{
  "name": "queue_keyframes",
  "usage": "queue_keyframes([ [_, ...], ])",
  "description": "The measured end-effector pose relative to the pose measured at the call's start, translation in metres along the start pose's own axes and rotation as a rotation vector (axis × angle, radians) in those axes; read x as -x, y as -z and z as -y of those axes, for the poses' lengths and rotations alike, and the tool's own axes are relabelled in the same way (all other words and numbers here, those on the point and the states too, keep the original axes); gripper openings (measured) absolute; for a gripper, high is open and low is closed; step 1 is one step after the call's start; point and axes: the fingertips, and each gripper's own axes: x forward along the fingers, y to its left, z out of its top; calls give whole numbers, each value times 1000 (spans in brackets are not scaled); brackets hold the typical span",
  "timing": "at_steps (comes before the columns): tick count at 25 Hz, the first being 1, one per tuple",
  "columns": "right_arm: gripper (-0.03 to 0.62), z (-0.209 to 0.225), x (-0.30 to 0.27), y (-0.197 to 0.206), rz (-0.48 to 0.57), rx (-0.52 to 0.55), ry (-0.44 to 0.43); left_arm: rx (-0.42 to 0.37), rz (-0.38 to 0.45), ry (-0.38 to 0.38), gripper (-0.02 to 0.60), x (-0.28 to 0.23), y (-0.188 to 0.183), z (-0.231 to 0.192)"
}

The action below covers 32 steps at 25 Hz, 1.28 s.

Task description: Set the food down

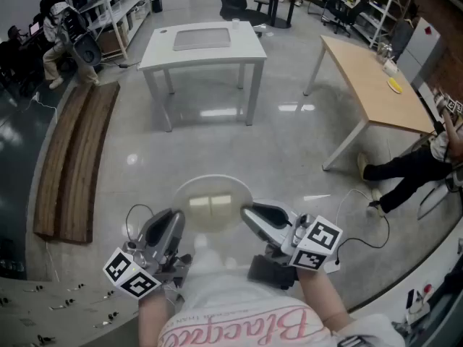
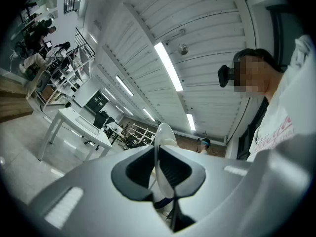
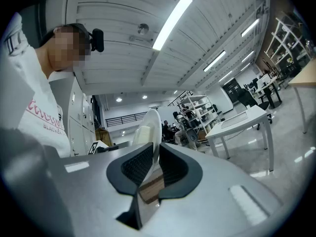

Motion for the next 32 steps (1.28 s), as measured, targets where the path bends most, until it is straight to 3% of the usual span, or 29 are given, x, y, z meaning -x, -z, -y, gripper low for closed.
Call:
queue_keyframes([
  [12, 44, 16, 3, 2, -36, 11, 23, 32, 0, -20, 31, -15, 11, -11],
  [21, 44, 44, -3, -10, -8, -2, 58, 30, -35, 11, 32, -46, 5, -26],
  [32, 44, 99, -60, -31, 15, -10, 102, 46, -29, 59, 32, -93, -28, -92],
])
